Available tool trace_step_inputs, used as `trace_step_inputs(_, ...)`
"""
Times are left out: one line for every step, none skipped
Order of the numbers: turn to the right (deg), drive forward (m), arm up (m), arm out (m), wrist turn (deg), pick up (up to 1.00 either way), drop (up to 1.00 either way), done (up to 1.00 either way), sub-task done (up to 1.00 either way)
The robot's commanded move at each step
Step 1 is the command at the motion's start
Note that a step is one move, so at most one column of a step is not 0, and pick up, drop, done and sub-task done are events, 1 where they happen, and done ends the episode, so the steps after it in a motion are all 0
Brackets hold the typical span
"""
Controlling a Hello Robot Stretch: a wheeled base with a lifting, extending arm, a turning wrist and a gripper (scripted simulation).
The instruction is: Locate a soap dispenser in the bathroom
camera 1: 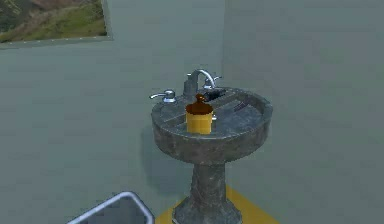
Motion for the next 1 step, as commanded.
trace_step_inputs(0.0, 0.0, 0.0, 0.0, 0.0, 0.0, 0.0, 1.0, 0.0)
